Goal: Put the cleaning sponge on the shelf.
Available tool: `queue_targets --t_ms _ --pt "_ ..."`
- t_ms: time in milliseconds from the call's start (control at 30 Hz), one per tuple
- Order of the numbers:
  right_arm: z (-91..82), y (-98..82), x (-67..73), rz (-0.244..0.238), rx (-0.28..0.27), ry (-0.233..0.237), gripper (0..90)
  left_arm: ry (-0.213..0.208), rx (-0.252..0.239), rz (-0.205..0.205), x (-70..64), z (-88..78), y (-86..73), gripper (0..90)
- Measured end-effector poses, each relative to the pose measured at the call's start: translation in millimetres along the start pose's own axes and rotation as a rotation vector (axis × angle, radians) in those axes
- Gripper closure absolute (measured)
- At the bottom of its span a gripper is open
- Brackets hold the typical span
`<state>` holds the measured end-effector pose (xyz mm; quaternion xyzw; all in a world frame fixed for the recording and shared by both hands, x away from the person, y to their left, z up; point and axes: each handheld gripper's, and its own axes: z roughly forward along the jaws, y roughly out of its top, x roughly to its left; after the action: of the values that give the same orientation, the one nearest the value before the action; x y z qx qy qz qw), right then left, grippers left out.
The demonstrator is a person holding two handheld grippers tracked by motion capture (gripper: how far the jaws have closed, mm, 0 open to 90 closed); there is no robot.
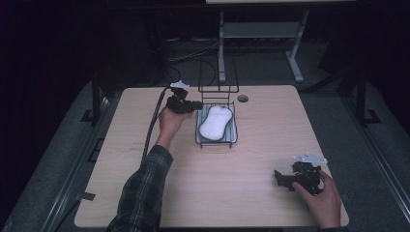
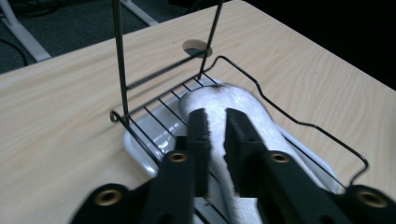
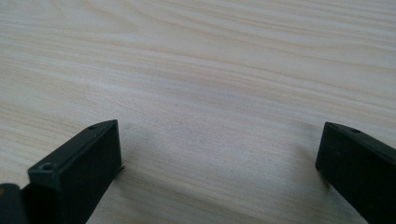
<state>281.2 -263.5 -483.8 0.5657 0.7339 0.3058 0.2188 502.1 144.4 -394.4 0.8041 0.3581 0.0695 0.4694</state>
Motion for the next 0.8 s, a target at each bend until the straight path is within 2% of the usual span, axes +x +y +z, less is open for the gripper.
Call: queue_targets --t_ms 67,233,367,567,633,800 --pt "0.0 0.0 0.0 0.0 0.0 0.0 0.0 -0.009 0.007 0.011 -1.6 -3.6 -3.8 89.7" --pt "0.0 0.0 0.0 0.0 0.0 0.0 0.0 -0.023 0.041 0.039 -7.9 -6.1 -11.3 89.9" --pt "0.0 0.0 0.0 0.0 0.0 0.0 0.0 -0.033 0.048 0.049 -17.7 -3.6 -21.4 90.0" --pt "0.0 0.0 0.0 0.0 0.0 0.0 0.0 -0.043 0.096 0.071 -29.1 4.2 -40.1 90.0" --pt "0.0 0.0 0.0 0.0 0.0 0.0 0.0 -0.049 0.111 0.065 -31.0 6.4 -43.9 90.0" --pt "0.0 0.0 0.0 0.0 0.0 0.0 0.0 -0.072 0.107 0.061 -36.4 9.8 -49.3 90.0"
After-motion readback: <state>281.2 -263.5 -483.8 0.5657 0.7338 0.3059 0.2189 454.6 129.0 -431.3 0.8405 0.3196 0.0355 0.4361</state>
